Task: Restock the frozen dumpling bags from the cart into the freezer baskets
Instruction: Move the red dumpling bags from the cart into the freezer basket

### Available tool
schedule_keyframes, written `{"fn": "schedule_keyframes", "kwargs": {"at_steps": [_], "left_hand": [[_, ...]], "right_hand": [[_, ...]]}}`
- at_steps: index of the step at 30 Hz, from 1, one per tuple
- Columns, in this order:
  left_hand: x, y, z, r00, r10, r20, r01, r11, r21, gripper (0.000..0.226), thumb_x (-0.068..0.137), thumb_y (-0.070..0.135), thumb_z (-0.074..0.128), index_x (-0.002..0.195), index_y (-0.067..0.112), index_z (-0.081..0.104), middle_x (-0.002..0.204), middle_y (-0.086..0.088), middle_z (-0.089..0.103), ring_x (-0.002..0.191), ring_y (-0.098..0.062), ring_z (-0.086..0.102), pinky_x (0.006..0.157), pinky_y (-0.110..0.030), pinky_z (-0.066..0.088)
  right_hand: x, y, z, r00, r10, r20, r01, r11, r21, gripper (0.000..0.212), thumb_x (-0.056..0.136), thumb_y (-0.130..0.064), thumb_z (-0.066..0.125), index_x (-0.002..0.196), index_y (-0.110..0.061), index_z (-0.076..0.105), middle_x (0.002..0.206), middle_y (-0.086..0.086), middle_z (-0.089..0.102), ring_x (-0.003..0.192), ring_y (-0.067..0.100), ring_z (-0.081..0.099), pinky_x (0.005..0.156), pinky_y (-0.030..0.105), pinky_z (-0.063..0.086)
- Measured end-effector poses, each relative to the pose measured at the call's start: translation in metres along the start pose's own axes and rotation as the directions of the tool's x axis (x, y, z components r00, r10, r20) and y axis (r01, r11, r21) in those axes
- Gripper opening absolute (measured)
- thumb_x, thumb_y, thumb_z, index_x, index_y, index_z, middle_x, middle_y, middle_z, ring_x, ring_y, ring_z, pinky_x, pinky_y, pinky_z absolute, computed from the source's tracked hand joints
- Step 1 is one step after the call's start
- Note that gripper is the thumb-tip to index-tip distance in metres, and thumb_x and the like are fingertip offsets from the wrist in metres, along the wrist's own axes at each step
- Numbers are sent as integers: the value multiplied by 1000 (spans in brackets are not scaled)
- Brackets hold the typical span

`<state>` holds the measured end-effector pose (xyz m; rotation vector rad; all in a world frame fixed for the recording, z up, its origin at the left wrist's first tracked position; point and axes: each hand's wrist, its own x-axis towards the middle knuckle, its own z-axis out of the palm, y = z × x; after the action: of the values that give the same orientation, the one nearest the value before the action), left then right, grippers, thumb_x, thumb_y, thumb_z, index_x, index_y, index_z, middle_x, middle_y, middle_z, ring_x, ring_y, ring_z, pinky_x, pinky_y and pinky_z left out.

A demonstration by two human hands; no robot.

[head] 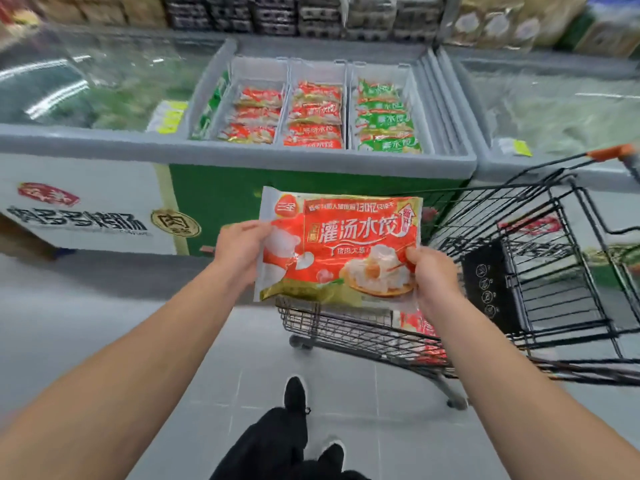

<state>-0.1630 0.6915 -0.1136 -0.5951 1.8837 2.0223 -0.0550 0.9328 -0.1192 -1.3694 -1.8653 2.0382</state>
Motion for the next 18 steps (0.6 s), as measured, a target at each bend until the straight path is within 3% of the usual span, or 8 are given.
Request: {"fn": "schedule_keyframes", "kwargs": {"at_steps": [5,8,11,15,18], "left_hand": [[-18,39,-52,996,88,-21,-89,995,-49,8,96,8,62,89,8,64,90,-11,73,81,-24,72,74,-43,59],[-16,55,-81,991,128,-47,-132,988,-85,11,97,8,61,86,10,62,86,-6,71,77,-18,69,66,-36,57],[4,64,-124,991,125,-55,-129,987,-94,8,97,10,61,90,11,63,92,-6,72,81,-18,71,69,-37,57],[40,78,-174,992,118,-49,-122,989,-83,10,98,8,59,90,11,65,91,-6,73,68,-13,73,60,-32,57],[67,91,-210,993,97,-62,-102,991,-83,16,99,5,56,86,13,61,83,-3,69,70,-14,69,58,-31,55]], "right_hand": [[-34,-23,40,991,-113,67,113,994,6,22,97,-9,51,86,-10,70,86,7,77,85,25,73,76,39,58],[-44,-31,70,988,-133,82,132,991,18,21,97,-9,51,89,-9,70,92,9,77,90,29,72,83,45,59],[-50,-32,116,983,-141,114,141,990,7,22,97,-9,52,88,-10,71,92,9,77,92,31,73,88,51,57],[-50,-33,179,985,-146,96,148,989,-12,20,97,-10,55,86,-11,71,88,5,76,88,26,72,89,48,57],[-51,-32,230,986,-139,87,141,990,-12,20,99,-9,54,87,-13,70,88,3,75,89,25,71,91,48,56]]}}
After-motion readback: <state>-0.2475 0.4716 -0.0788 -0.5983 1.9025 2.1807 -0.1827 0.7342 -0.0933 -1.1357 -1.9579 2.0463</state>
